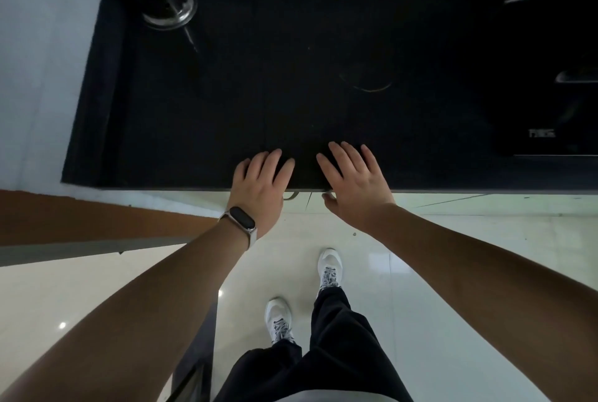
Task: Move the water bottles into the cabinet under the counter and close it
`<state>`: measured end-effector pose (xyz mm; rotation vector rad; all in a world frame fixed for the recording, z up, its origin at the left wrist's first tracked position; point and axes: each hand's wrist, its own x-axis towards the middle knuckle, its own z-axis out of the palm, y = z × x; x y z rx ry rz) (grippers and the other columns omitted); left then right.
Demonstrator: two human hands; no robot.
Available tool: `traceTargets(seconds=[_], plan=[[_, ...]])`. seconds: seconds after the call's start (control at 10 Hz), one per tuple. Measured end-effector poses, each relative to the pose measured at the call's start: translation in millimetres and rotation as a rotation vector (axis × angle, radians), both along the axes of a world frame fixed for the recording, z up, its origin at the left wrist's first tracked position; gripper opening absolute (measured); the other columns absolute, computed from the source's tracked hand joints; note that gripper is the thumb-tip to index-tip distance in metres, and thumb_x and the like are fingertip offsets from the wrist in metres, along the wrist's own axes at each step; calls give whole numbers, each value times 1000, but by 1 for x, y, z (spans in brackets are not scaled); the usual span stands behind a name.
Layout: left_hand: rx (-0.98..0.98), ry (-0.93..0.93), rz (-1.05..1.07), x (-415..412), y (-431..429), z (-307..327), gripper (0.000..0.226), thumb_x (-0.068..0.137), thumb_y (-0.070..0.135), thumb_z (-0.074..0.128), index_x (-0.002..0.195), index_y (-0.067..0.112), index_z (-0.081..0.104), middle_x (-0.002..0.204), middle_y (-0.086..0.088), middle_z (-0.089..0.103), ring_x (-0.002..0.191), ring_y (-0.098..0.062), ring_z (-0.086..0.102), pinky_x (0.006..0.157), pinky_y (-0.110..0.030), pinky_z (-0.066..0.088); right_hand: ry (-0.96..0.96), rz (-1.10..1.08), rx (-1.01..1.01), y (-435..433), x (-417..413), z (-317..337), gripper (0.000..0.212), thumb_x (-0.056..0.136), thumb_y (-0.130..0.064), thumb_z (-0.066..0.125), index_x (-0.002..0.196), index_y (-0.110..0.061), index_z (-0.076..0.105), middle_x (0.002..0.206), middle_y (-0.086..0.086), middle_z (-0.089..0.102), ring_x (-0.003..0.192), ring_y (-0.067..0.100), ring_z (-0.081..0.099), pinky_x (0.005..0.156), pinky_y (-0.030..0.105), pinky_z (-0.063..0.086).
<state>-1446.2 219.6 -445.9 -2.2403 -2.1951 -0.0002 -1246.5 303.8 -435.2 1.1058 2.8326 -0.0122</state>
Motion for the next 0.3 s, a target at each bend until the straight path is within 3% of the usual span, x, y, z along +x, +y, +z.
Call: traceTargets(seconds=[0.1,0.3], plan=[[-93,-29,-26,-1,-5,17,63,74,23,79,133,14,57,138,-15,55,124,-37,54,97,-53,48,-31,-22,-9,-8,2,15,69,86,-42,67,144,-11,46,150,18,42,138,37,39,116,56,27],[-18,-79,-48,-7,-29,57,55,78,27,77,129,15,61,137,-13,58,127,-36,55,98,-53,49,-5,-82,25,-34,11,57,59,91,-44,57,141,-13,50,146,14,48,136,34,42,115,53,29]])
